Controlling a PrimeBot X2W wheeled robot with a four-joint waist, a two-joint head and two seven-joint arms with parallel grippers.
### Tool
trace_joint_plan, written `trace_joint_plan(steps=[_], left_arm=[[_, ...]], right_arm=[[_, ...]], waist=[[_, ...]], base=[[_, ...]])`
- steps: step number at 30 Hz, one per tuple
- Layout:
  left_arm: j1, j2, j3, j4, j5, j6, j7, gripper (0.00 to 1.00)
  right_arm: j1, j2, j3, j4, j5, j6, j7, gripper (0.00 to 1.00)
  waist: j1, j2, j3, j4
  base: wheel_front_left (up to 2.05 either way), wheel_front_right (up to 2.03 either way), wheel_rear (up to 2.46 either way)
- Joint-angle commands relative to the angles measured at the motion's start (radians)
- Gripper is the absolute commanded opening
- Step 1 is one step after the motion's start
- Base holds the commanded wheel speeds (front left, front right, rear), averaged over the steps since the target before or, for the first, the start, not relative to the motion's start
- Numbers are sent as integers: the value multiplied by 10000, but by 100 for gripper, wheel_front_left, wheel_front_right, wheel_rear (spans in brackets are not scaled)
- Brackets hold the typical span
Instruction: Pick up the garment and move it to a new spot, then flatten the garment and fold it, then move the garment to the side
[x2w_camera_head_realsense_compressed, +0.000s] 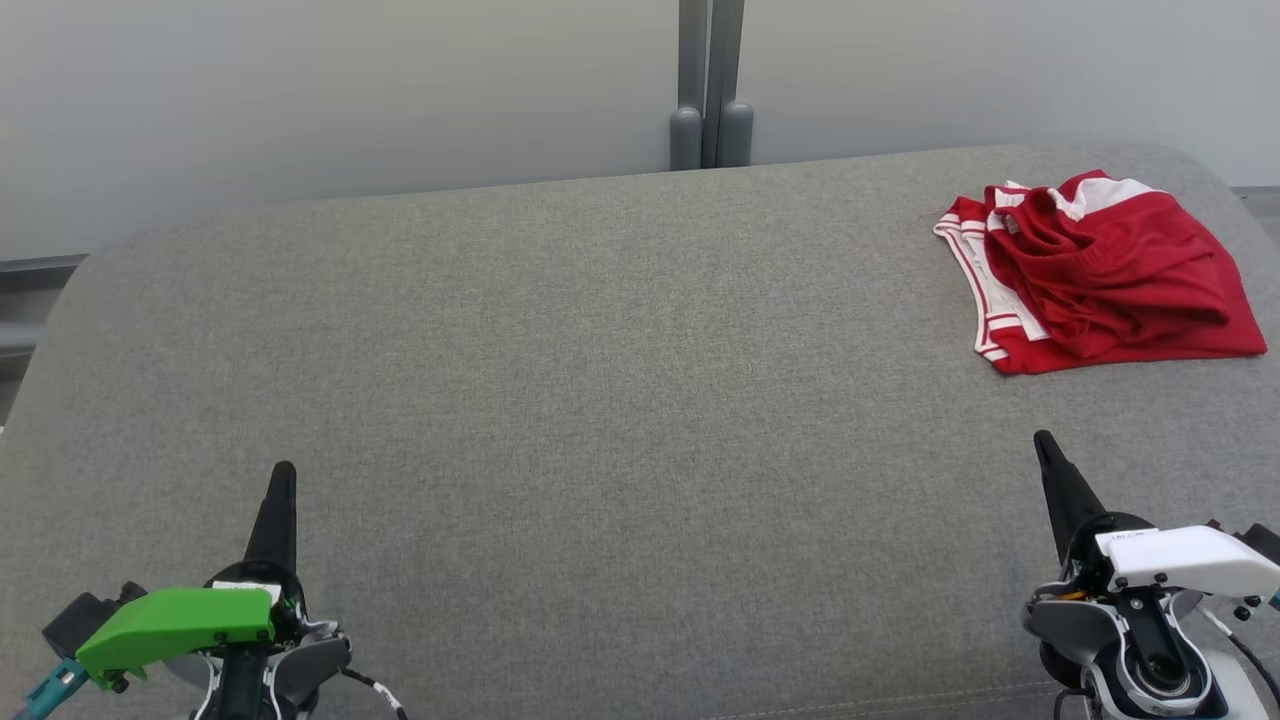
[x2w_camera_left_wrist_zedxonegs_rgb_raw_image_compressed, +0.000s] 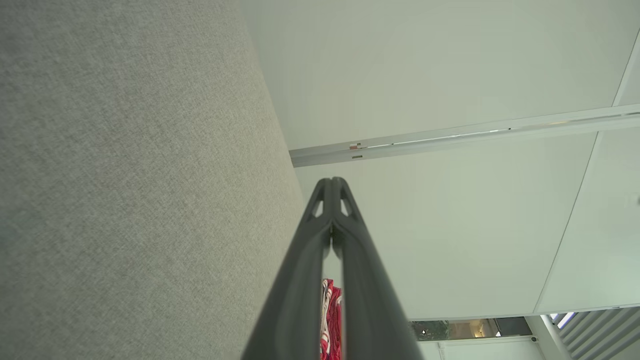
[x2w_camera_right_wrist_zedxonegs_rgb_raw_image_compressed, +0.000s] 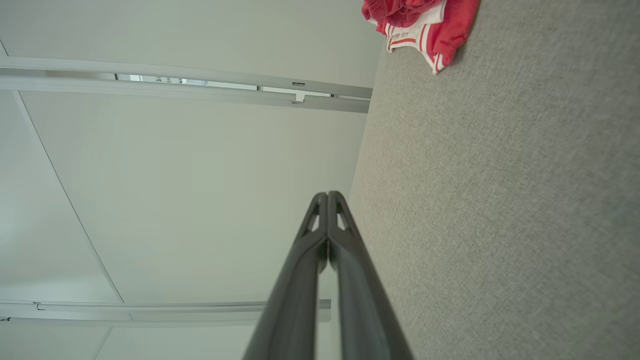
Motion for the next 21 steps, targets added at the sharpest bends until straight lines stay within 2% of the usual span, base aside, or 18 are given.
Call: trace_joint_plan(steps=[1, 17, 21], left_arm=[[-239, 6, 70, 24, -283, -75, 63, 0], [-369, -15, 131, 92, -1455, -149, 326, 0], [-377, -14, 131, 88, -1414, -155, 321, 0]], right_arm=[[-107, -49, -62, -73, 265, 4, 86, 0], [-172, -35, -282, -68, 1317, 4, 390, 0], [-157, -30, -294, -65, 1327, 4, 413, 0]], waist=[[0, 0, 5, -4], [0, 0, 50, -42], [0, 0, 53, -44]], base=[[0, 0, 0], [0, 0, 0], [0, 0, 0]])
